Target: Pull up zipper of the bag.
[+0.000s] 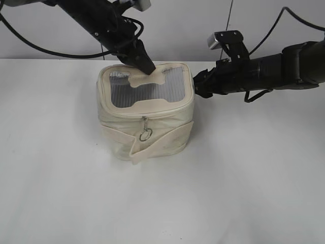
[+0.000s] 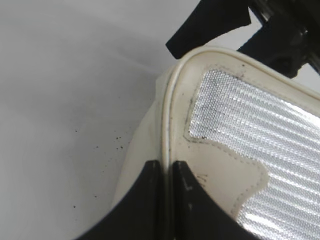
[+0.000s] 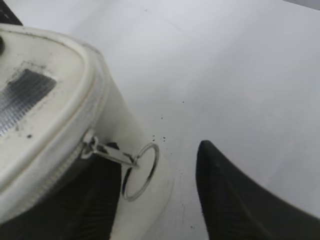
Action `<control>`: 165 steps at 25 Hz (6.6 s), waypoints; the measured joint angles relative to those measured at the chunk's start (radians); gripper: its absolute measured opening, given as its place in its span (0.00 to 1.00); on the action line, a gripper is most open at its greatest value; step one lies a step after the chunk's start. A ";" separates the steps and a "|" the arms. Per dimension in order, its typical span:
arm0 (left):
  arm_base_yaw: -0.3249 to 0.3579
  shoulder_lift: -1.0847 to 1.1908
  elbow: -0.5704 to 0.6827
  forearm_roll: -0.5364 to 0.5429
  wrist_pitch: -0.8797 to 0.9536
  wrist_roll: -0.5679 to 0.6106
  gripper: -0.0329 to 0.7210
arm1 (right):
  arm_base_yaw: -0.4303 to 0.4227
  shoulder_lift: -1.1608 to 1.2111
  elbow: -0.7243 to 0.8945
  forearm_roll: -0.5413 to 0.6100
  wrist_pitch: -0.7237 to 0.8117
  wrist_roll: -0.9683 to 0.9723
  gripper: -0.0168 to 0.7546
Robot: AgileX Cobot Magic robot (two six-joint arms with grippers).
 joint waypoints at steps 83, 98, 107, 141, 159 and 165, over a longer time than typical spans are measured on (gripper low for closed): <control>-0.002 0.000 0.000 0.016 -0.033 -0.082 0.10 | -0.013 -0.056 0.150 0.070 0.068 -0.128 0.04; -0.002 0.000 0.000 0.015 -0.033 -0.082 0.10 | -0.013 -0.168 0.293 0.085 0.082 -0.143 0.04; -0.002 0.000 0.000 0.013 -0.034 -0.082 0.10 | -0.019 -0.276 0.346 0.080 0.016 -0.130 0.04; -0.082 0.000 0.002 0.030 -0.103 -0.136 0.10 | 0.434 -0.350 0.384 0.092 -0.100 0.030 0.07; -0.001 -0.208 0.048 -0.019 -0.099 -0.363 0.38 | 0.103 -0.662 0.384 -0.815 0.147 1.072 0.75; -0.001 -0.454 0.315 0.073 -0.184 -0.460 0.35 | 0.070 -0.875 0.384 -1.190 0.300 1.492 0.74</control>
